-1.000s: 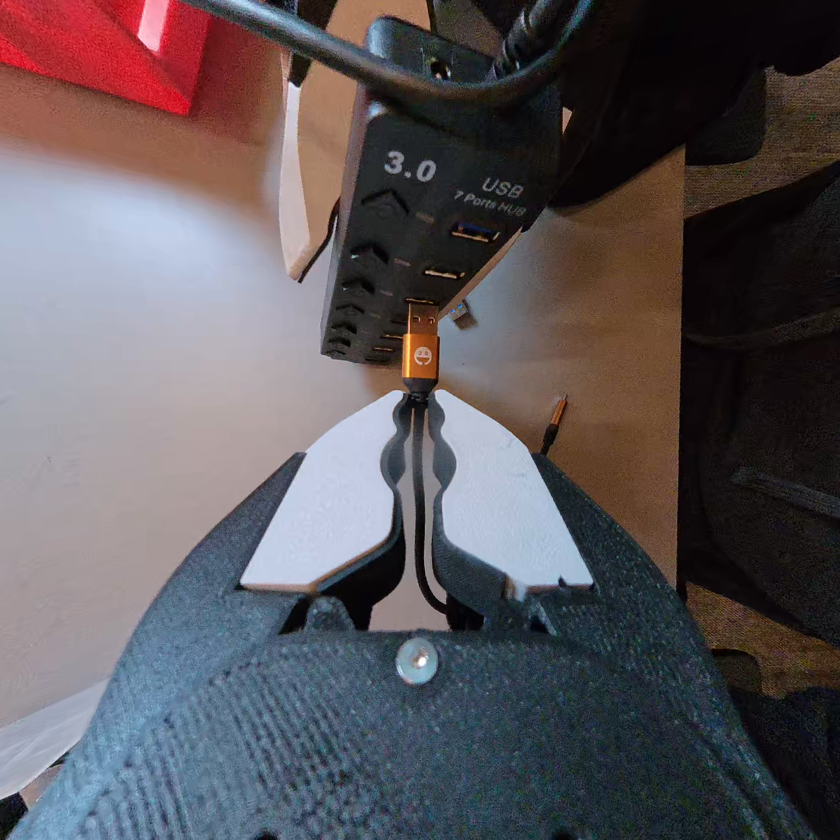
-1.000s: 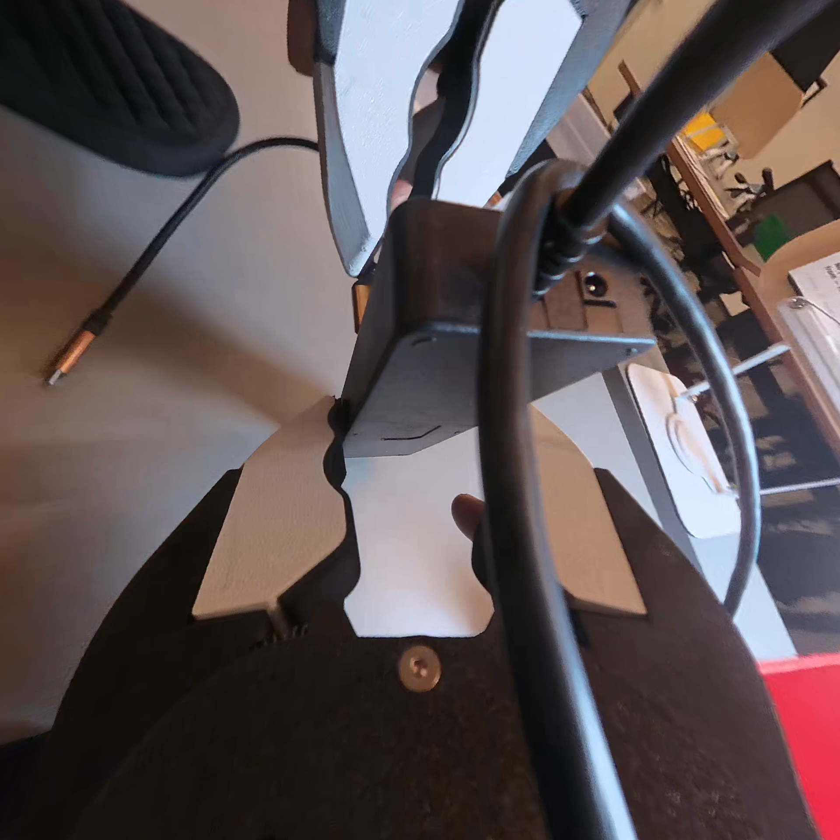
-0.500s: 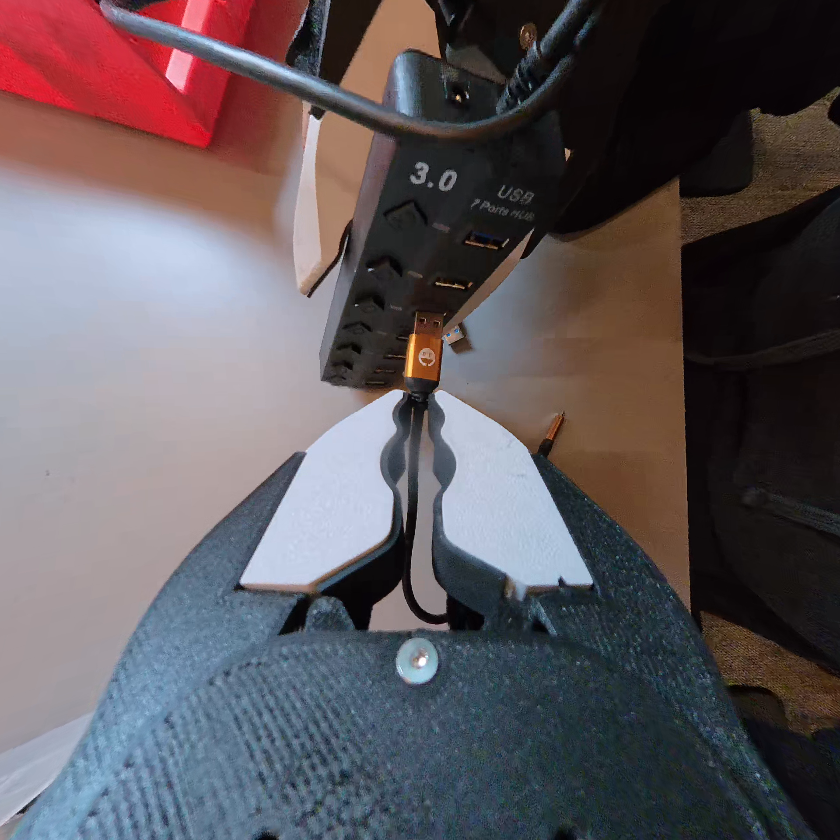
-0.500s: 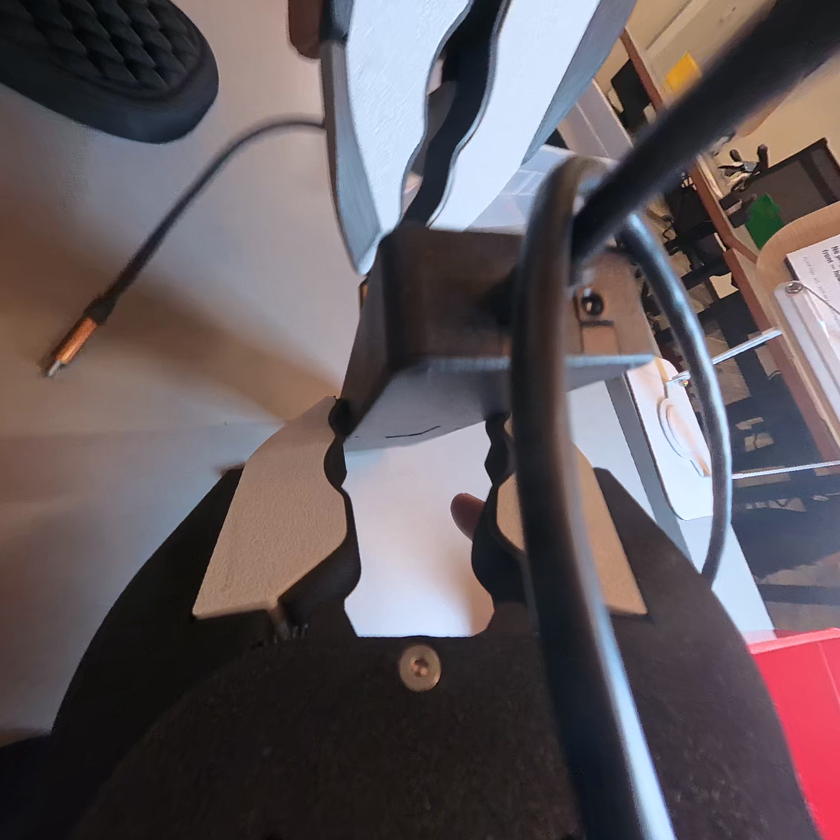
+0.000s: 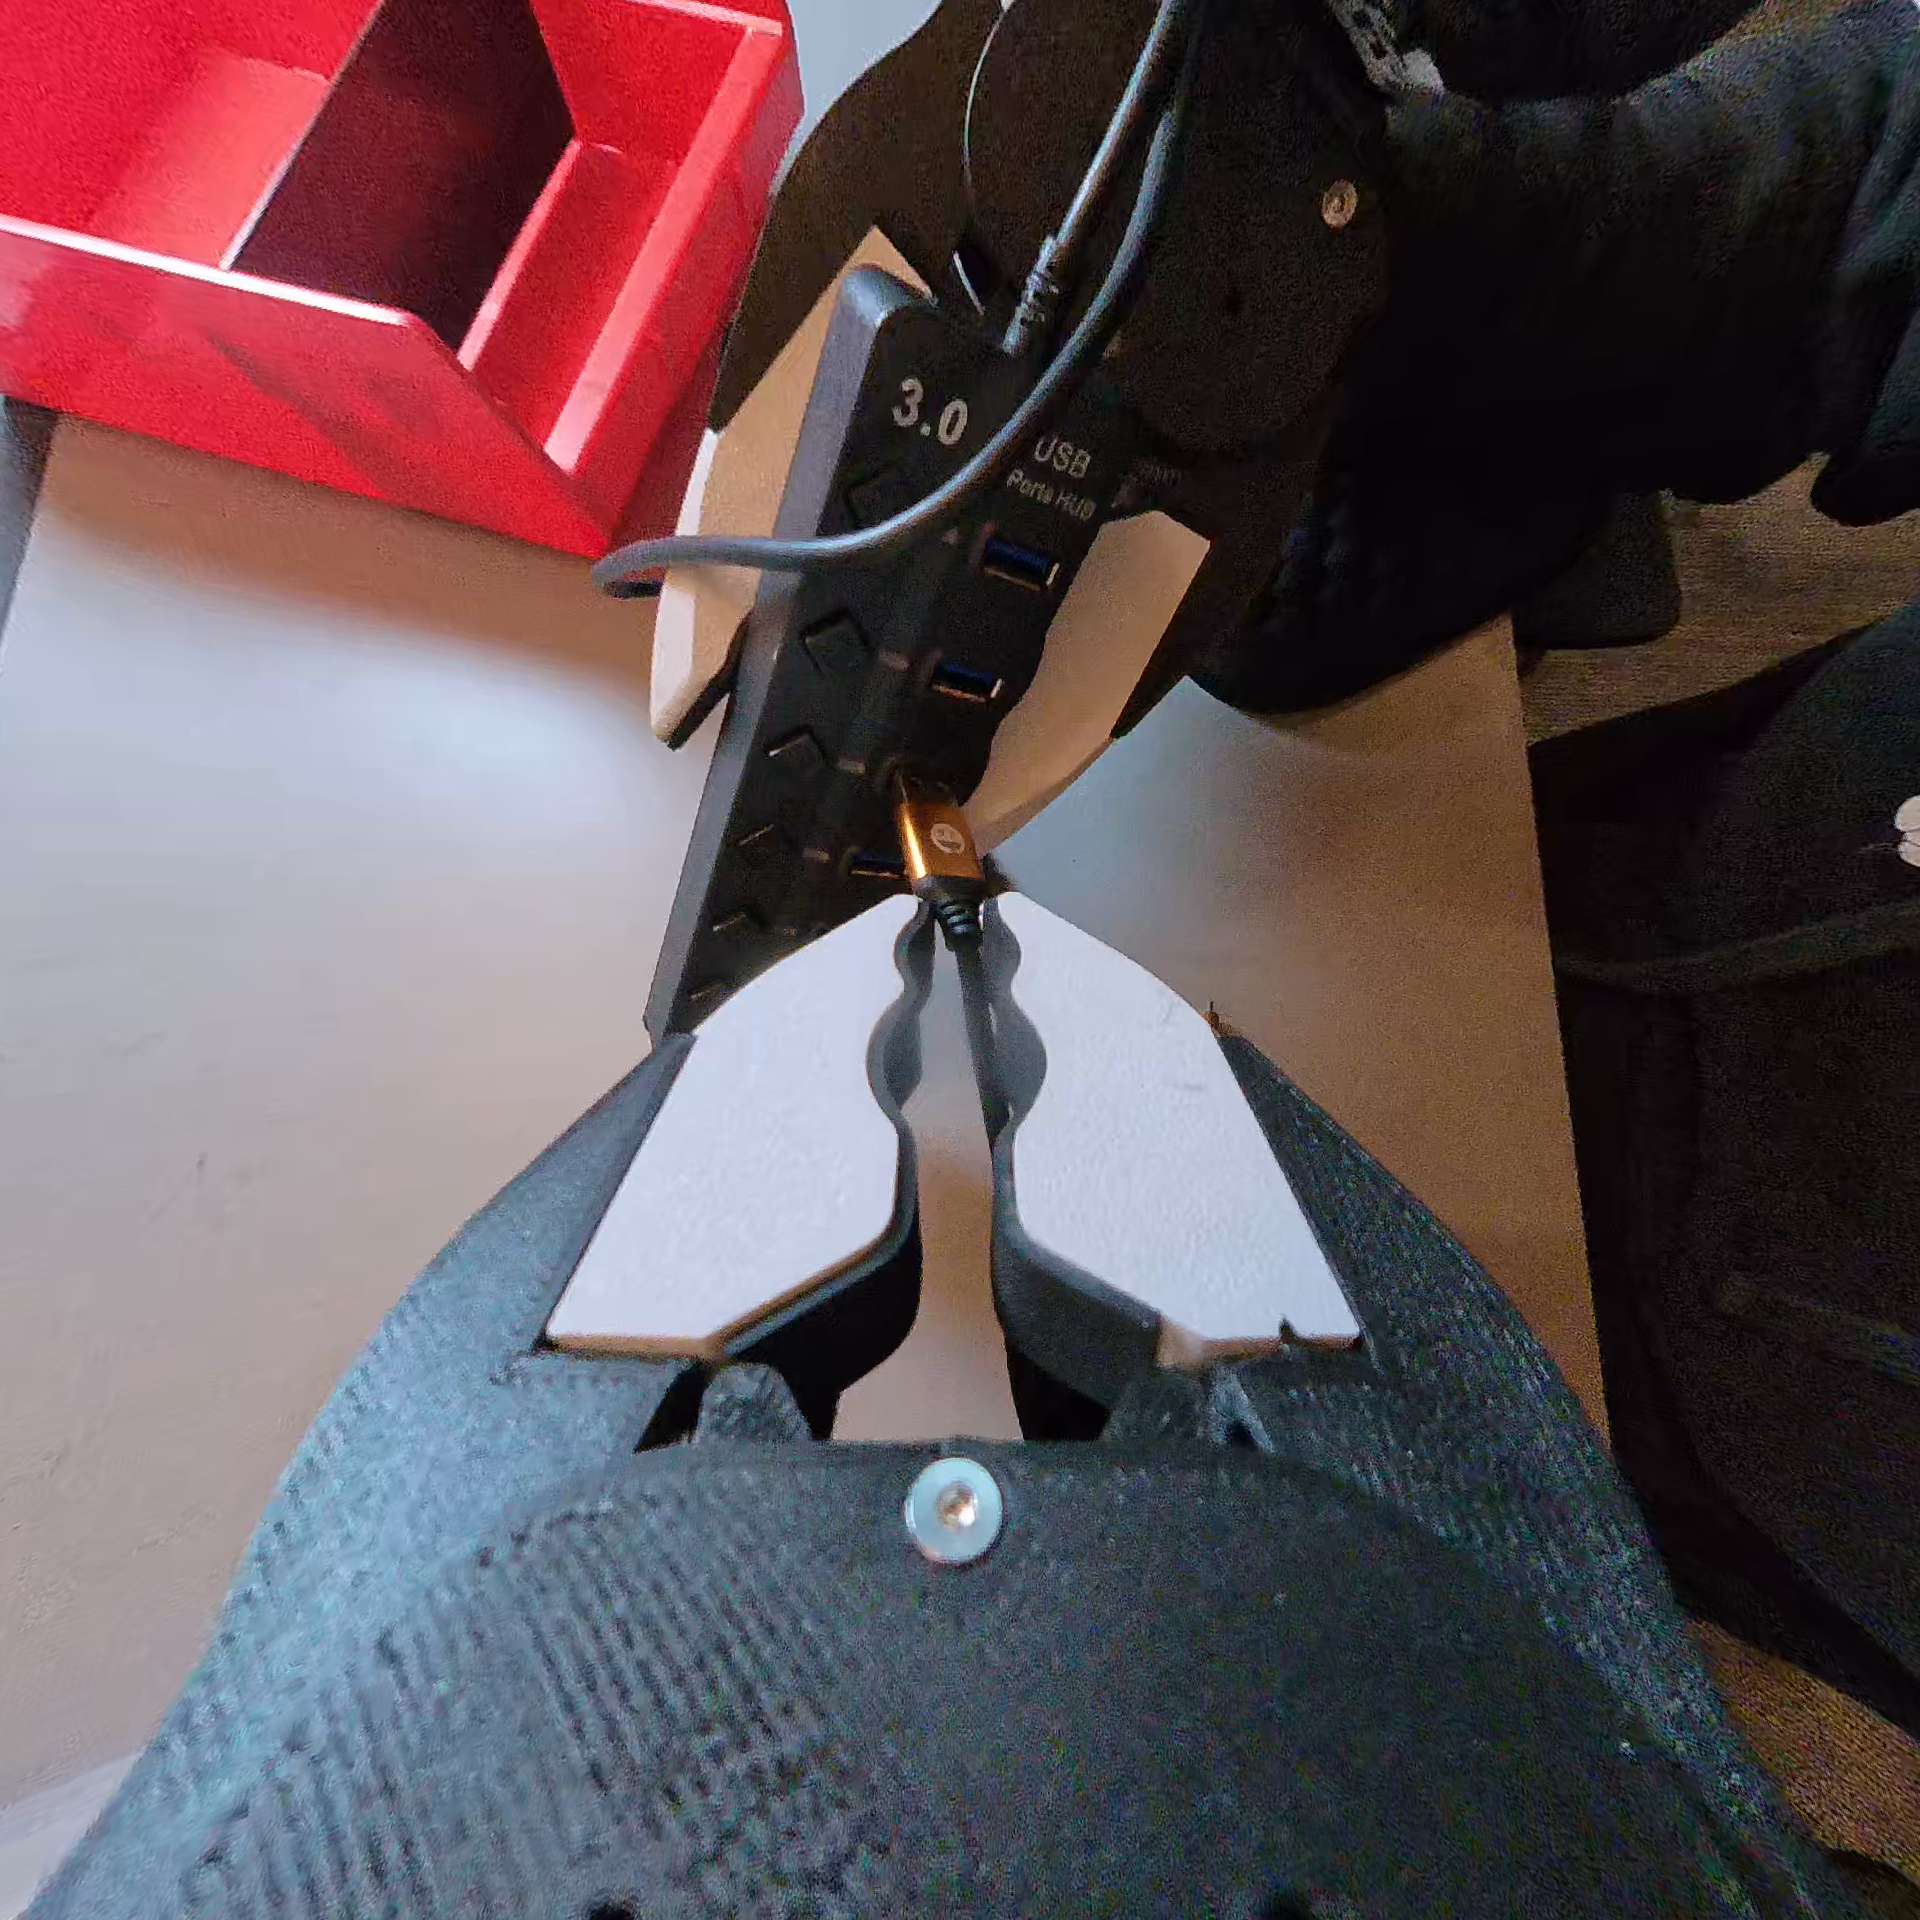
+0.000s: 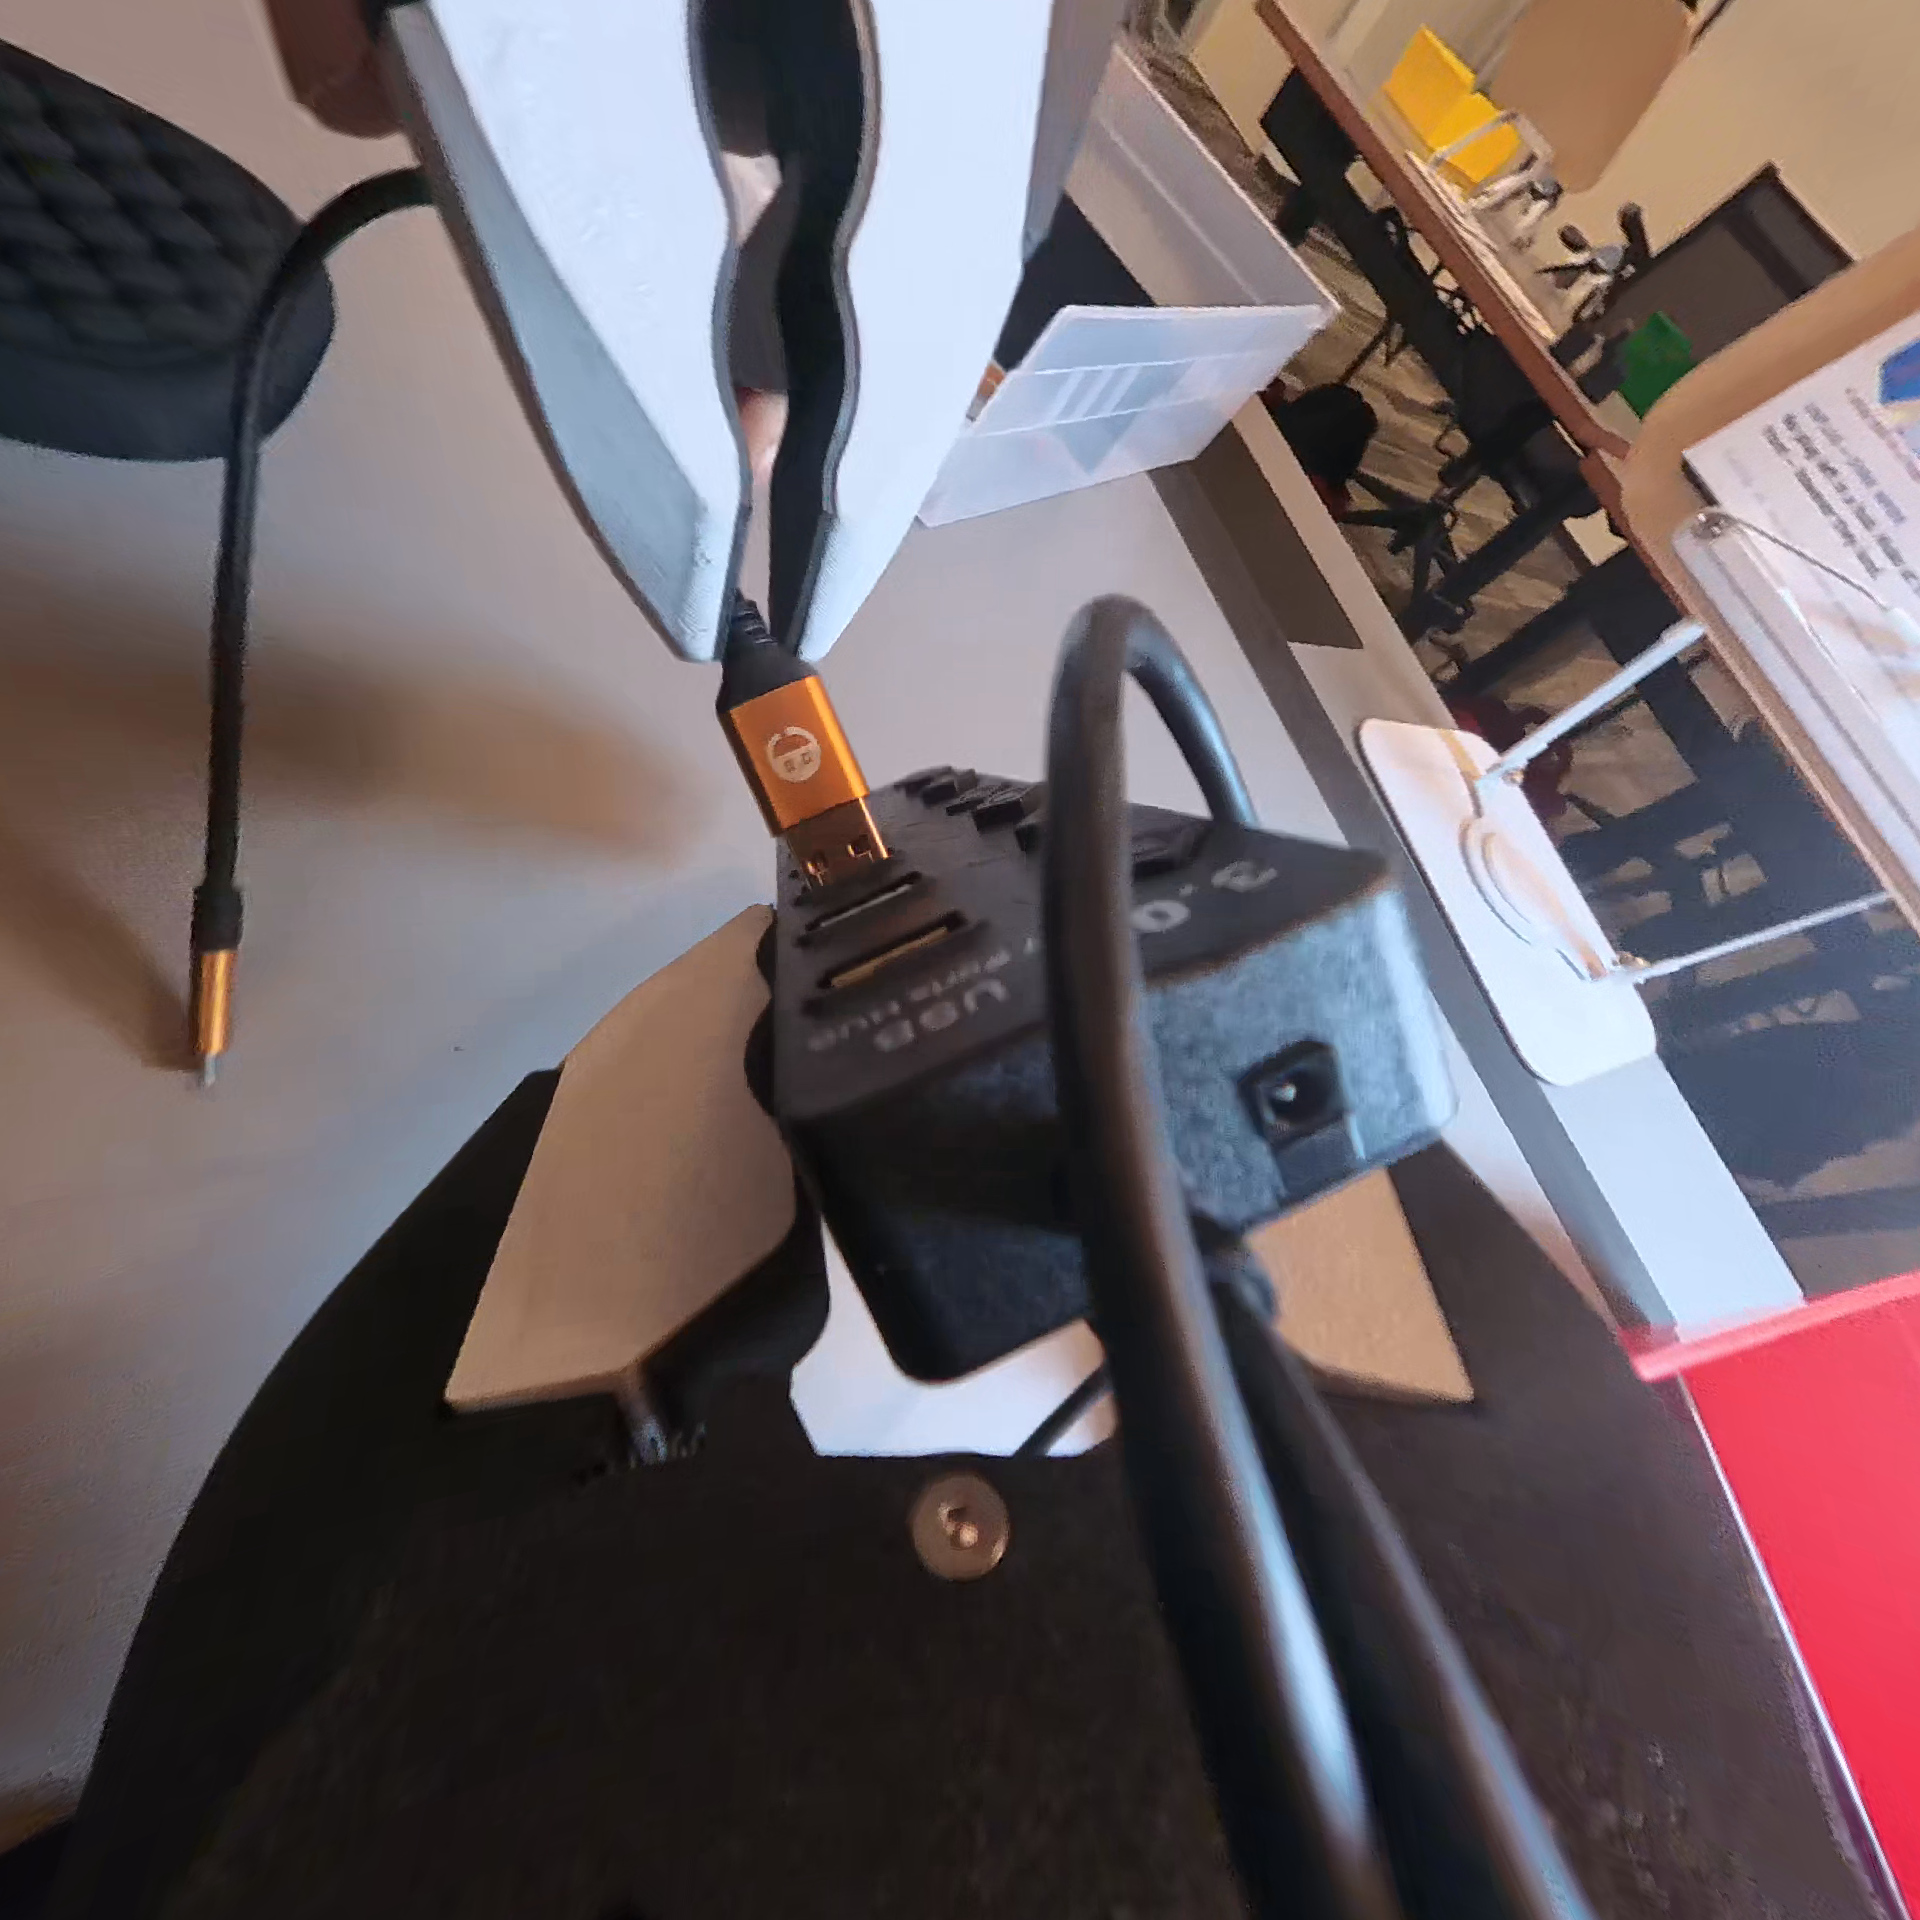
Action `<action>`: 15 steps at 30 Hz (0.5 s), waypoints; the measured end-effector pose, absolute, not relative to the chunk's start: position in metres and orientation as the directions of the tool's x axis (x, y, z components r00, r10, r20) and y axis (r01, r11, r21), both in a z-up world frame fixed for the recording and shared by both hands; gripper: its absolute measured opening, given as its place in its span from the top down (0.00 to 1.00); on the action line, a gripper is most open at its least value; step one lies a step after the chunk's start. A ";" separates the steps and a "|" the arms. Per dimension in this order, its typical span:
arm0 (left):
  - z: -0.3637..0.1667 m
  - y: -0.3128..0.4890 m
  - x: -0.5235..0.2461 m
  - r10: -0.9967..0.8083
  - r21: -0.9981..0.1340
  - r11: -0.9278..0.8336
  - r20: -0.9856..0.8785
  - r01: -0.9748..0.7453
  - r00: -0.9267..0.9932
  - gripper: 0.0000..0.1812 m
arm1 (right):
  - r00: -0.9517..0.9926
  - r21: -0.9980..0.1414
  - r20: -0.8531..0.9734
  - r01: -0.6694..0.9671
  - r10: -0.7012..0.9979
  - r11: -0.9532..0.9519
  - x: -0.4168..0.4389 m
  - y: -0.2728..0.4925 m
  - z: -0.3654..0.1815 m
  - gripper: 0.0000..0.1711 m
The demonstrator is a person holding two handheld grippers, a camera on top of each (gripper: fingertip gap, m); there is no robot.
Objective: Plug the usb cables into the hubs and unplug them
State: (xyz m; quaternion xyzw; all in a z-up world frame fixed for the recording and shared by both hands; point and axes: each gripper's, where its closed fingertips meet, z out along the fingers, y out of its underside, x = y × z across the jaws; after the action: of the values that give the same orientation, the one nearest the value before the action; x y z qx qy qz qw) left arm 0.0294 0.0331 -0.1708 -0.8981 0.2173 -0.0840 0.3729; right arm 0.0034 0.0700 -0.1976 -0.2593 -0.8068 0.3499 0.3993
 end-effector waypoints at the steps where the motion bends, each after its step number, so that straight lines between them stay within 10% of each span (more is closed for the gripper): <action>1: -0.169 0.036 0.029 -0.442 -0.720 -0.611 -0.033 -0.329 0.896 0.95 | -0.536 -0.769 0.467 0.147 0.704 0.622 0.002 0.072 -0.198 0.67; 15: -0.152 0.038 0.026 -0.408 -0.781 -0.525 -0.118 -0.338 0.905 0.84 | -0.527 -0.841 0.392 0.128 0.755 0.526 0.001 0.066 -0.189 0.65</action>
State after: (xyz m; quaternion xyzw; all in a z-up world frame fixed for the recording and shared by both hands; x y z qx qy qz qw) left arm 0.0259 0.0383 -0.1519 -0.8722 0.2138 -0.0396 0.4382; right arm 0.0008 0.0661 -0.1888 -0.2832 -0.7786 0.3963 0.3956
